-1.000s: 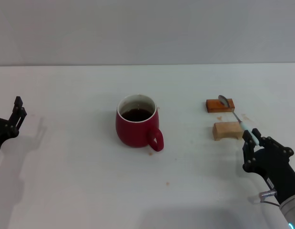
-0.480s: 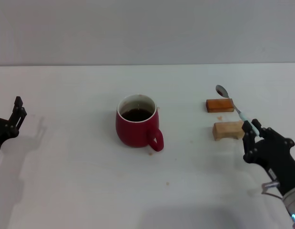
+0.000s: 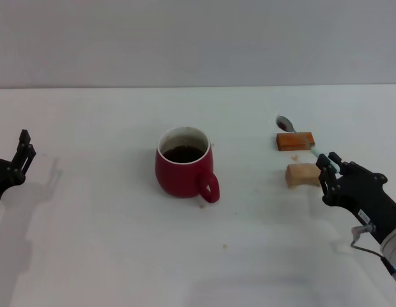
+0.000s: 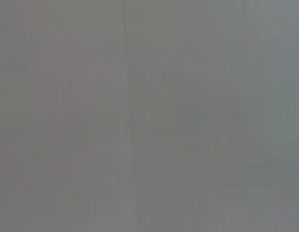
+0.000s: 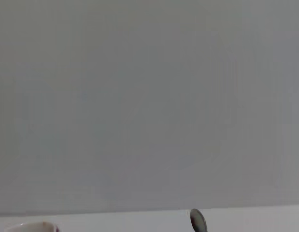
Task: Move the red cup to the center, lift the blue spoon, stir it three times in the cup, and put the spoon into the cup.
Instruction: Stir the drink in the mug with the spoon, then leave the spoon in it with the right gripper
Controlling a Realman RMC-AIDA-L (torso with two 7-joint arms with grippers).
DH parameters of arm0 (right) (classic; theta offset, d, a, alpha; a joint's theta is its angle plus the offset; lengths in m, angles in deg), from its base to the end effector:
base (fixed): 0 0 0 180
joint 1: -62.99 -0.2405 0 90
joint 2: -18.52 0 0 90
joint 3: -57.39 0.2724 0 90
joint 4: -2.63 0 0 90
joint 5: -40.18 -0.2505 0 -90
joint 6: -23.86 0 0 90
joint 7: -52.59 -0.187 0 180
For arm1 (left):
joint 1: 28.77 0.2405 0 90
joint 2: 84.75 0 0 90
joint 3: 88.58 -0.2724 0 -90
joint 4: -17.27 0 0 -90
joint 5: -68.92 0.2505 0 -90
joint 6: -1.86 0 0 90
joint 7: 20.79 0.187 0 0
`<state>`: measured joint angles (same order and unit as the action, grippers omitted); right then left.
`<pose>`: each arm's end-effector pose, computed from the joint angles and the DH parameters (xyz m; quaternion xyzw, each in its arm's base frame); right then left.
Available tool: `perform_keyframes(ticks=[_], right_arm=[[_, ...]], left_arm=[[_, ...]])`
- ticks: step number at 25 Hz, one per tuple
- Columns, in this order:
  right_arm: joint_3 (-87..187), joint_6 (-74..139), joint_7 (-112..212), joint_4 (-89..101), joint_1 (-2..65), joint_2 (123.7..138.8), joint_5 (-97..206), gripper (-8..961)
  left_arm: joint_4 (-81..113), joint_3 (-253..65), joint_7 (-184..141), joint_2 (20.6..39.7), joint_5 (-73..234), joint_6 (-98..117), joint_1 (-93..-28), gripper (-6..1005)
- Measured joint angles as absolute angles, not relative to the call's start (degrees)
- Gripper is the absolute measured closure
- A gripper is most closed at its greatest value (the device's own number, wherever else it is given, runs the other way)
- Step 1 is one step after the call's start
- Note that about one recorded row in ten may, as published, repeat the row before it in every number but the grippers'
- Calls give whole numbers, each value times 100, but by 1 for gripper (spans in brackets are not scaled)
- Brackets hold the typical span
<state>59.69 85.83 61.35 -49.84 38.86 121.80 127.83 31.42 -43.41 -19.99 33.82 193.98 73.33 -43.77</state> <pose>0.3041 0.3284 -0.1212 -0.7655 0.3217 0.2975 0.4712 -0.3971 0.3405 -0.0392 -0.6612 -0.2249 -0.2623 0.6659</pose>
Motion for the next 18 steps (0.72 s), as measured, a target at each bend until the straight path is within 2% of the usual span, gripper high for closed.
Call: perform_keyframes(ticks=[4, 6, 10, 11, 12, 13, 15, 16, 17, 18], right_arm=[[6742, 7616, 6976, -5817, 4046, 11850, 12779, 819], [7589, 6799, 7835, -6450, 4404, 11721, 12778, 819], [8716, 5602, 8860, -6999, 4922, 11732, 12779, 819], [9160, 5165, 9226, -7163, 5123, 11805, 12780, 819], [10018, 4360, 9898, -7432, 5541, 12027, 12794, 819], [10018, 4360, 9898, -7432, 5541, 12027, 12794, 819], [10942, 3466, 10549, -7653, 5939, 12356, 12834, 819], [11825, 2564, 10926, -7800, 6203, 12735, 13081, 819], [11825, 2564, 10926, -7800, 6203, 12735, 13081, 819], [12212, 2098, 10963, -7860, 6282, 12923, 13327, 819]], left_arm=[[3142, -4338, -1997, 3382, 19392, 7331, -4366, 191], [3142, -4326, -1996, 3382, 19392, 7331, -4362, 191], [3142, -4325, -1995, 3382, 19390, 7331, -4368, 191], [3142, -4325, -1994, 3382, 19390, 7331, -4374, 191], [3142, -4325, -1994, 3382, 19390, 7331, -4374, 191], [3142, -4324, -1993, 3382, 19394, 7331, -4377, 191], [3142, -4321, -1993, 3382, 19390, 7331, -4378, 191], [3142, -4321, -1993, 3382, 19390, 7331, -4378, 191], [3142, -4321, -1993, 3382, 19390, 7331, -4378, 191], [3142, -4321, -1993, 3382, 19390, 7331, -4378, 191]])
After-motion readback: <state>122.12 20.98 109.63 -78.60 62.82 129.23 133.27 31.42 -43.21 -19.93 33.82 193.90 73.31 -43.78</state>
